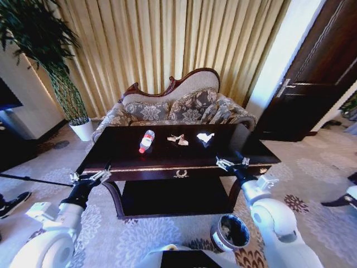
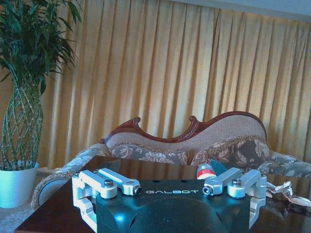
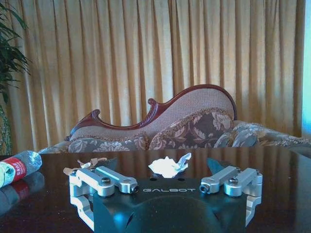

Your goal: Move to the front of the table and place the trash on the table into the trash bin.

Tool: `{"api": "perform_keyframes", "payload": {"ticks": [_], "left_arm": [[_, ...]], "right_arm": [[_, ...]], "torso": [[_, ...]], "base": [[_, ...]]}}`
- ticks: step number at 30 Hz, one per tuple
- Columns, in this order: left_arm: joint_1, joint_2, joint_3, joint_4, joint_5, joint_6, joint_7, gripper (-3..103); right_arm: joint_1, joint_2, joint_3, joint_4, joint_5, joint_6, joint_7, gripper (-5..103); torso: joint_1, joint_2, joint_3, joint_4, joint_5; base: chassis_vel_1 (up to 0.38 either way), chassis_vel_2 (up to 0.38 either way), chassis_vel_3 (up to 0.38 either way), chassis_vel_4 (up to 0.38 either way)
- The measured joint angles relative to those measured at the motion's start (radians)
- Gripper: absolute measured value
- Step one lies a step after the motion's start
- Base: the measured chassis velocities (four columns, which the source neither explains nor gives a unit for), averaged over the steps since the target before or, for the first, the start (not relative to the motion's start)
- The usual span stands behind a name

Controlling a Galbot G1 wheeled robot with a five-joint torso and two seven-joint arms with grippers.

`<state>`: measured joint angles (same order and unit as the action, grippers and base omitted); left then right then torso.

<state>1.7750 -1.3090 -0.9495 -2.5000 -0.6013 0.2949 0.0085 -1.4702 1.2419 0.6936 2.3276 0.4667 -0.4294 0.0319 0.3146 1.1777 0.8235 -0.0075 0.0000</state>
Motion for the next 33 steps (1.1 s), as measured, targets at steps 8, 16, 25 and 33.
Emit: {"api": "perform_keyframes", "payload": {"ticks": [8, 16, 25, 33], "left_arm": [[0.014, -0.006, -0.006, 0.000, 0.002, -0.001, 0.001, 100], [0.017, -0.017, -0.001, 0.000, 0.009, -0.001, 0.001, 100], [0.030, -0.028, -0.033, 0.000, 0.005, -0.003, -0.004, 100], [0.030, -0.040, -0.056, 0.000, -0.011, -0.005, -0.006, 100]], "right_arm": [[0.125, -0.088, -0.036, -0.132, 0.119, -0.041, 0.015, 100], [0.334, -0.177, -0.160, -0.285, 0.174, -0.068, 0.022, 100], [0.648, -0.188, -0.351, -0.545, 0.187, -0.088, 0.033, 100], [0.810, -0.160, -0.449, -0.748, 0.131, -0.085, 0.033, 100]], "torso": [[-0.001, 0.000, 0.000, 0.0001, 0.0002], [-0.001, 0.000, 0.000, -0.0002, 0.0001], [0.000, 0.000, 0.000, 0.0000, 0.0001], [0.000, 0.000, 0.000, 0.0001, 0.0000]], "base": [[0.000, 0.000, 0.000, 0.000], [0.000, 0.000, 0.000, 0.000], [0.000, 0.000, 0.000, 0.000], [0.000, 0.000, 0.000, 0.000]]}}
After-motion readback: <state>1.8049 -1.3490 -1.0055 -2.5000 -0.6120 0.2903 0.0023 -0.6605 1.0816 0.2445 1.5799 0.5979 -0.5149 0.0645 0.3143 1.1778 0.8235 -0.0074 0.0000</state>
